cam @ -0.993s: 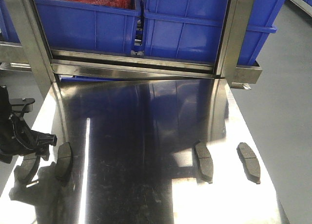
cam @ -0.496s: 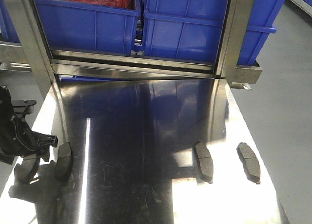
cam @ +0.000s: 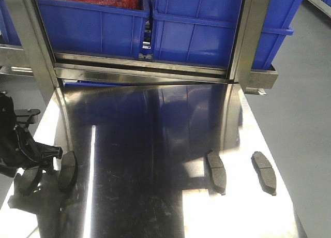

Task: Move and align brake pads A on conveyor
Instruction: 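Close the left gripper on the brake pad and lift it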

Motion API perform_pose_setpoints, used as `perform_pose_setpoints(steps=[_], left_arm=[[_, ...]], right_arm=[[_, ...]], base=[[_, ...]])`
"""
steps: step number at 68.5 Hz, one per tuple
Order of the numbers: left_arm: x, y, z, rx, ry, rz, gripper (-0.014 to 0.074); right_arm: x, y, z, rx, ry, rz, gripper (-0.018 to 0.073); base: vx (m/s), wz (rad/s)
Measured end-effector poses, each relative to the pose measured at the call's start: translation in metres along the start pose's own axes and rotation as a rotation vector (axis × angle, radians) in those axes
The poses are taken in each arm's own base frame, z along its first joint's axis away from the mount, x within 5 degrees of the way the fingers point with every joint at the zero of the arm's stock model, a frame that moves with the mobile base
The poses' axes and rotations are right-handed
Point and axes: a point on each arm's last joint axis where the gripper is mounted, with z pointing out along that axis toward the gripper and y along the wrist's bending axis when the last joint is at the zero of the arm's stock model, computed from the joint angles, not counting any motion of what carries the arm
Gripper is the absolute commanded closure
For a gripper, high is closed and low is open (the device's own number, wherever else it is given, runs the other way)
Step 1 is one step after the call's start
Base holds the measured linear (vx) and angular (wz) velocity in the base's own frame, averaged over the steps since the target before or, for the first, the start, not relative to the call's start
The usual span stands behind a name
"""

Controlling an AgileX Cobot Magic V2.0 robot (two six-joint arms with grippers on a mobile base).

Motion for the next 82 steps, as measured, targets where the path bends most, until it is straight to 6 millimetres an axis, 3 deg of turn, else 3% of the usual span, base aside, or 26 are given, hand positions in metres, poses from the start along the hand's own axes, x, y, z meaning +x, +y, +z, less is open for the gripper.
perform_pose_setpoints(steps=[28,82], left_arm=[[0.0000,0.0000,0.0000,0.000,0.000,0.000,0.0237],[0.0000,0.0001,0.0000,-0.002,0.000,0.010,0.0457]], right_arm=[[0.0000,0.0000,0.0000,0.000,0.000,0.000,0.0562],[0.0000,0.0000,0.0000,0.000,0.000,0.000,0.0562]], base=[[0.00,0.00],[0.00,0.00]])
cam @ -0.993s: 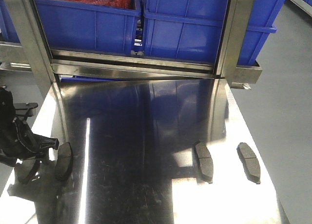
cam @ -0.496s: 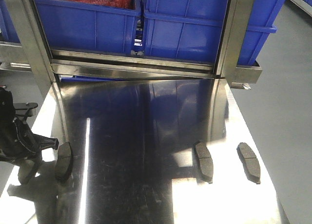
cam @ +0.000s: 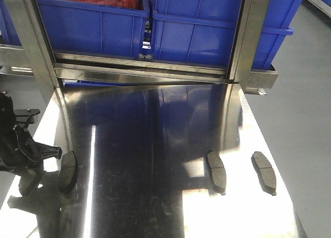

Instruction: Move and align brake pads A on conveyor

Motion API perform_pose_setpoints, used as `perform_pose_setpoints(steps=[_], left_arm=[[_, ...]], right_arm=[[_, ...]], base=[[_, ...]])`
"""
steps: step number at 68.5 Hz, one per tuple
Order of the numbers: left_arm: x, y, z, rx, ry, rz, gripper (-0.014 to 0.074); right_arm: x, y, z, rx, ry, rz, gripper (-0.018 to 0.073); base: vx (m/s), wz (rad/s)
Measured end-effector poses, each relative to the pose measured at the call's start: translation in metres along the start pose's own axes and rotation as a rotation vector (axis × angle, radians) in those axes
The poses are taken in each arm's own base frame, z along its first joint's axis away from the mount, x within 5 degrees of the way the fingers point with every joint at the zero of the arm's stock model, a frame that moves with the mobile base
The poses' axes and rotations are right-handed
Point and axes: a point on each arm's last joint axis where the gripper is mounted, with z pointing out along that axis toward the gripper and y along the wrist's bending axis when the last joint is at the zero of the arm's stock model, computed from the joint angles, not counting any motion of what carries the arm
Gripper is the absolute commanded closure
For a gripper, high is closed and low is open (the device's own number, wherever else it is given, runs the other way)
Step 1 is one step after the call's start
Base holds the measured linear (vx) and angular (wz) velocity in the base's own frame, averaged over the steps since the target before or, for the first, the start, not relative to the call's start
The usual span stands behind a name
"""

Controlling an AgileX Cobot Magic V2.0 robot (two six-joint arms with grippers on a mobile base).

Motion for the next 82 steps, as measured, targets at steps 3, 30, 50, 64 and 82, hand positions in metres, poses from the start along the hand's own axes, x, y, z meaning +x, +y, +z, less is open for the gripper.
perform_pose_setpoints(steps=[3,30,50,64,82], left_arm=[[0.000,0.000,0.000,0.000,0.000,0.005,0.0462],[0.003,0.001,-0.029,0.010,-0.069,0.025,0.0461],[0.012,0.003,-0.062,0.018,-0.134,0.037,0.0461],[0.027,0.007,-0.104,0.028,-0.222,0.037,0.0461],[0.073,0.015,-0.154,0.047,-0.384,0.035,0.0461]], right_arm=[[0.000,0.000,0.000,0.000,0.000,0.000,0.0562],[0.000,0.000,0.000,0.000,0.000,0.000,0.0562],[0.000,0.000,0.000,0.000,0.000,0.000,0.0562],[0.000,0.000,0.000,0.000,0.000,0.000,0.0562],[0.000,0.000,0.000,0.000,0.000,0.000,0.0562]], base=[[0.00,0.00],[0.00,0.00],[0.00,0.00],[0.00,0.00],[0.00,0.00]])
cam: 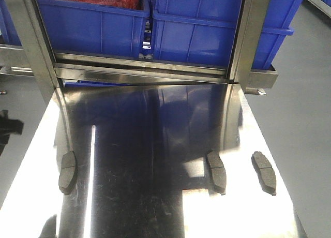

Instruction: Move and align brake pads A on conveyor

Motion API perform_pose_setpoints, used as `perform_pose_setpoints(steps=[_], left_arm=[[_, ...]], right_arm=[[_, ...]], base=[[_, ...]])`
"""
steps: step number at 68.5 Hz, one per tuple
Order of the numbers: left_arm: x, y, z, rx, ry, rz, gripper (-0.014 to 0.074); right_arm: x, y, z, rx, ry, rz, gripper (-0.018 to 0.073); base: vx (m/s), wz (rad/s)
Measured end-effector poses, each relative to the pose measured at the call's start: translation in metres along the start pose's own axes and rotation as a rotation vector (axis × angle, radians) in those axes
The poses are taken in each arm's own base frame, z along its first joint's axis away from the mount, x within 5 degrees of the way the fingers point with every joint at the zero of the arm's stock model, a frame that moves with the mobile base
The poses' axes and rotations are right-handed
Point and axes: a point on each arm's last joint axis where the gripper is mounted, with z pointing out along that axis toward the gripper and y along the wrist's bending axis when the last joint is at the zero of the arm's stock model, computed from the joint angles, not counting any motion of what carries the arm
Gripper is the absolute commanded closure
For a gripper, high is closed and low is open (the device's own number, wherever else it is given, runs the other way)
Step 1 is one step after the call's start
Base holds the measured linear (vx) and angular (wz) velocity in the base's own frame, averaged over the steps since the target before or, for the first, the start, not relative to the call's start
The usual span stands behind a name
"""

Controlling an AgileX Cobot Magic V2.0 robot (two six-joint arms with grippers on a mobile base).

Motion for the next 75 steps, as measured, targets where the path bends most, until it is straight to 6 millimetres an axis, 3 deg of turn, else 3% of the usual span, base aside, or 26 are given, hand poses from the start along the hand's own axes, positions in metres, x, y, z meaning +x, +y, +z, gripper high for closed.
perform_pose_setpoints(steps=[18,31,48,75], left_arm=[[0.060,0.007,-0.034,0.011,-0.111,-0.002,0.0461],[0.086,0.010,-0.057,0.025,-0.246,-0.005,0.0461],[0.102,0.012,-0.080,0.036,-0.350,-0.008,0.0461],[0.106,0.013,-0.085,0.037,-0.367,-0.008,0.0461]], right_arm=[[0.000,0.000,0.000,0.000,0.000,0.000,0.0562],[0.000,0.000,0.000,0.000,0.000,0.000,0.0562],[0.000,0.000,0.000,0.000,0.000,0.000,0.0562],[0.000,0.000,0.000,0.000,0.000,0.000,0.0562]], base=[[0.00,0.00],[0.00,0.00],[0.00,0.00],[0.00,0.00]])
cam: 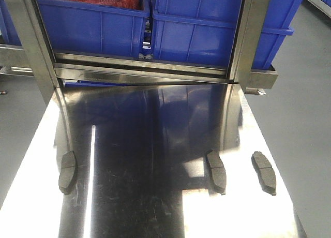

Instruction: Move and align brake pads A on conveyor

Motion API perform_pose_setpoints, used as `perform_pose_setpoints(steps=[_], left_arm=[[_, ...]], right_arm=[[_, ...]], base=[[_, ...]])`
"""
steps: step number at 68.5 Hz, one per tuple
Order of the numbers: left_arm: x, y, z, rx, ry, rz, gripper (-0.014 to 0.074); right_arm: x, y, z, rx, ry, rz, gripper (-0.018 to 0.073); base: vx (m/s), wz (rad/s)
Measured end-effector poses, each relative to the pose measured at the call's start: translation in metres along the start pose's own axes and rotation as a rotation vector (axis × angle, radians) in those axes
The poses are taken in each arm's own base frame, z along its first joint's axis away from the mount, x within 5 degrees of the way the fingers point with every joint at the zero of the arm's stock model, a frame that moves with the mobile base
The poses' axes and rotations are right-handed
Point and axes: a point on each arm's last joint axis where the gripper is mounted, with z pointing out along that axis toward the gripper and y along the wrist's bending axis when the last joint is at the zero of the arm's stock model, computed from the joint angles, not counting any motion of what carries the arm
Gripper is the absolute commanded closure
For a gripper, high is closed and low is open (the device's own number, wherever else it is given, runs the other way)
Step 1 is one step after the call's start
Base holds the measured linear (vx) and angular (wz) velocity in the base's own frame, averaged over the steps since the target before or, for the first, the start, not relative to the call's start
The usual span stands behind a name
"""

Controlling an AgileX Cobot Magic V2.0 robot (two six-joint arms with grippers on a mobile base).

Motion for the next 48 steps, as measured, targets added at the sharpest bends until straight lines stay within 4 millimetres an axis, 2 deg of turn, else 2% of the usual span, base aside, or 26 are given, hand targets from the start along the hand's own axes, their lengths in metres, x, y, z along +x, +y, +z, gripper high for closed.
perform_pose_setpoints(steps=[48], left_arm=[[0.0000,0.0000,0.0000,0.000,0.000,0.000,0.0461]], right_arm=[[0.0000,0.0000,0.0000,0.000,0.000,0.005,0.0562]], base=[[0.00,0.00]])
